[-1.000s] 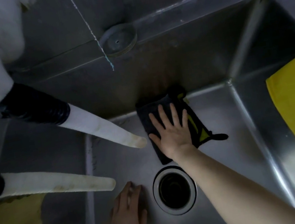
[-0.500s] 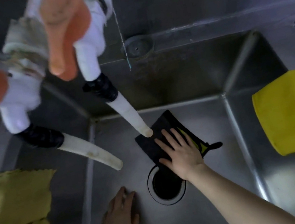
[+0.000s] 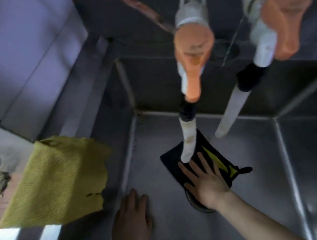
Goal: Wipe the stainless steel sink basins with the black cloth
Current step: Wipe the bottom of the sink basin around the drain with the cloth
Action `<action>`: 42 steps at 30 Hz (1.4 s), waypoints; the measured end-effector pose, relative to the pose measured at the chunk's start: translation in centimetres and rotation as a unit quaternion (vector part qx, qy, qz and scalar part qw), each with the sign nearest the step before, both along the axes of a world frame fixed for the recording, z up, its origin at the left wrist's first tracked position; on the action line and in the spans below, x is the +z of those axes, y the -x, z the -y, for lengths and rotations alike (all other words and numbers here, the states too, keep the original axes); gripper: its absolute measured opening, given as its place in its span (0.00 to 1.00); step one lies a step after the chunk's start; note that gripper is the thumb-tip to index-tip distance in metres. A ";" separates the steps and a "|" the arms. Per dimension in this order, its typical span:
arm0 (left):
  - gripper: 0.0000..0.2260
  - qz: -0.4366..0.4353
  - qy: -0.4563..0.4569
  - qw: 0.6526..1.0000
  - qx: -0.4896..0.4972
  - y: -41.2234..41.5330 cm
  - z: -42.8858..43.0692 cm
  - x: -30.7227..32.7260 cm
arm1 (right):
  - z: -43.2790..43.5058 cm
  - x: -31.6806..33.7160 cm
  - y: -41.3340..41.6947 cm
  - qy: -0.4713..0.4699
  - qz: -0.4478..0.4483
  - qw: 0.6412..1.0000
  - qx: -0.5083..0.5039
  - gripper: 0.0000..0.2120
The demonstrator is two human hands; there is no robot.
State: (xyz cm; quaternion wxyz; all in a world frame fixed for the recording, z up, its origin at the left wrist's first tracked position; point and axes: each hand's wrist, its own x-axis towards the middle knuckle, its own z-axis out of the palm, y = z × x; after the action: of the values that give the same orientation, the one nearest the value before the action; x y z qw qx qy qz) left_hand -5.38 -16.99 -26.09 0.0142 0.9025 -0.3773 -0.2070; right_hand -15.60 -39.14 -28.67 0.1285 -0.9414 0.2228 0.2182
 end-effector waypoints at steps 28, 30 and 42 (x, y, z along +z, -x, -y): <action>0.23 0.036 0.050 0.998 0.014 -0.8 -0.6 -4.9 | -1.7 -2.5 -19.0 0.042 0.104 0.989 -0.091 0.26; 0.23 0.037 0.046 0.998 0.027 -0.7 -0.6 -5.0 | -0.1 -2.6 -18.5 0.052 0.106 0.988 -0.100 0.25; 0.30 0.012 0.012 1.000 0.027 -0.8 -0.3 -3.5 | 4.5 -1.1 -9.5 0.061 0.115 0.973 -0.192 0.28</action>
State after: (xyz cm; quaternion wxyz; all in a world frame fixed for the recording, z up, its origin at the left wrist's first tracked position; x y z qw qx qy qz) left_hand -4.61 -16.73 -29.55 0.0264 0.9144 -0.3558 -0.1913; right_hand -6.09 -43.69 -29.79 0.1346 -0.9061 0.3956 0.0655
